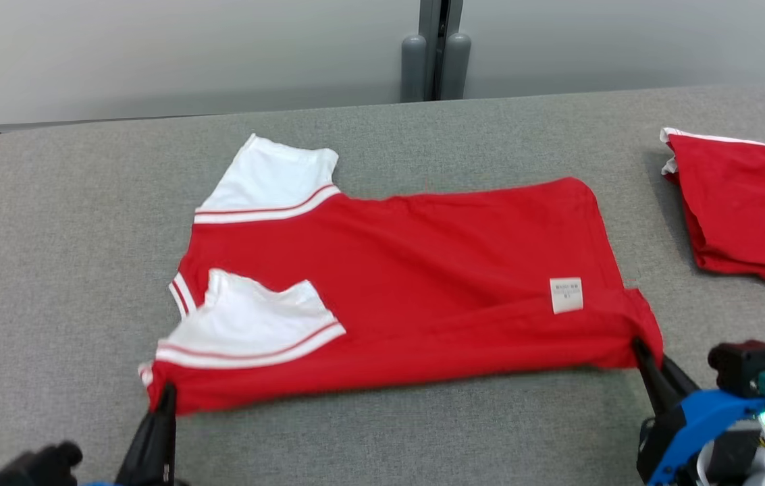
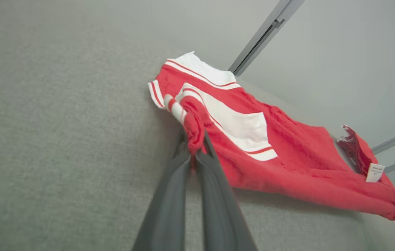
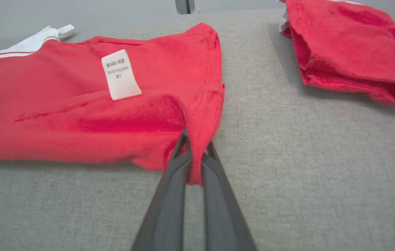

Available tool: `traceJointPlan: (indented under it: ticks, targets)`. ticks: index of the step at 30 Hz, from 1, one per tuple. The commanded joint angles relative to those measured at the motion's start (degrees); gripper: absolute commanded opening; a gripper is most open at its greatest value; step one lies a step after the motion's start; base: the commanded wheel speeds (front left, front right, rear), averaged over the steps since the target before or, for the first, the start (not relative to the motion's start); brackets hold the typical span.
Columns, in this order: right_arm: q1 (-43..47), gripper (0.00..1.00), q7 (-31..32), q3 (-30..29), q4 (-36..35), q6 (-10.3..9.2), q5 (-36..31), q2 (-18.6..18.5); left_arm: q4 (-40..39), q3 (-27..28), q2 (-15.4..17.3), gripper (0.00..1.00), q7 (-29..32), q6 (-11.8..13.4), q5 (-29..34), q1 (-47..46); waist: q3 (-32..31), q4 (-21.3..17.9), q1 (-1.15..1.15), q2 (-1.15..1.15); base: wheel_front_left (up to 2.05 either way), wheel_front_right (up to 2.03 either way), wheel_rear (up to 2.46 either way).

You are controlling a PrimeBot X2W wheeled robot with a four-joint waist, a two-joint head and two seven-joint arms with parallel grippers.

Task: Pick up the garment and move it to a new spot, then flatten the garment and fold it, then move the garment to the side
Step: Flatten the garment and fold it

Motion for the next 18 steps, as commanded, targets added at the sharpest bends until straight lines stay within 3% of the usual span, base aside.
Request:
traceJointPlan:
  ticks: [1,5,10,11,12,14,15,16,17,18]
  targets:
    - [1.1,0.0,0.3,-0.5,-0.7,0.0,0.2,0.0,-0.8,0.2,0.5,0.0,0.3,0.6,-0.1,1.3,0.1,-0.1,0.0,0.0,0.0,0.0,0.0]
    - [3.9,0.0,1.4,-1.4,-1.4,0.0,-0.1,0.7,-1.9,0.6,0.2,0.0,1.3,2.4,-1.4,6.3,0.2,0.0,0.0,0.0,0.0,0.0,0.0]
    - [4.4,0.0,1.3,-0.7,1.0,0.0,-1.1,1.0,2.4,-0.3,-1.0,0.0,2.0,1.8,-3.1,6.7,-0.1,0.2,0.0,0.0,0.0,0.0,0.0]
    - [4.3,0.16,1.1,-0.6,1.6,0.0,-1.1,1.0,3.5,-0.6,-1.2,0.0,2.1,1.7,-3.2,6.3,-0.2,0.2,0.0,0.0,0.0,0.0,0.0]
    - [4.3,0.4,0.9,-0.5,2.3,0.0,-1.1,1.1,4.6,-0.9,-1.3,0.0,2.4,1.5,-3.2,6.0,-0.4,0.2,0.0,0.0,0.0,0.0,0.0]
    - [4.4,1.0,0.4,-0.2,3.3,0.0,-1.3,1.1,6.2,-1.0,-1.3,0.0,2.3,1.1,-3.3,5.6,-0.7,0.0,0.0,0.0,0.0,0.0,0.0]
    - [4.4,1.0,0.1,-0.2,3.7,0.0,-1.2,1.1,6.8,-1.0,-1.3,0.31,2.1,1.1,-3.3,5.5,-0.8,-0.1,0.0,0.0,0.0,0.0,0.0]
    - [4.5,1.0,-0.2,-0.3,3.9,0.0,-1.1,1.2,7.1,-0.9,-1.0,0.74,1.8,0.9,-3.0,5.3,-1.0,-0.2,0.0,0.0,0.0,0.0,0.0]
    - [4.5,1.0,-0.6,-0.4,4.0,0.0,-1.1,1.2,7.2,-0.7,-0.7,1.0,1.4,0.7,-2.7,4.9,-1.2,-0.2,0.0,0.0,0.0,0.0,0.0]
    - [4.5,1.0,-0.8,-0.5,3.9,0.0,-1.0,1.2,7.1,-0.6,-0.2,1.0,1.2,0.6,-2.2,4.5,-1.3,-0.4,0.0,0.0,0.0,0.0,0.0]
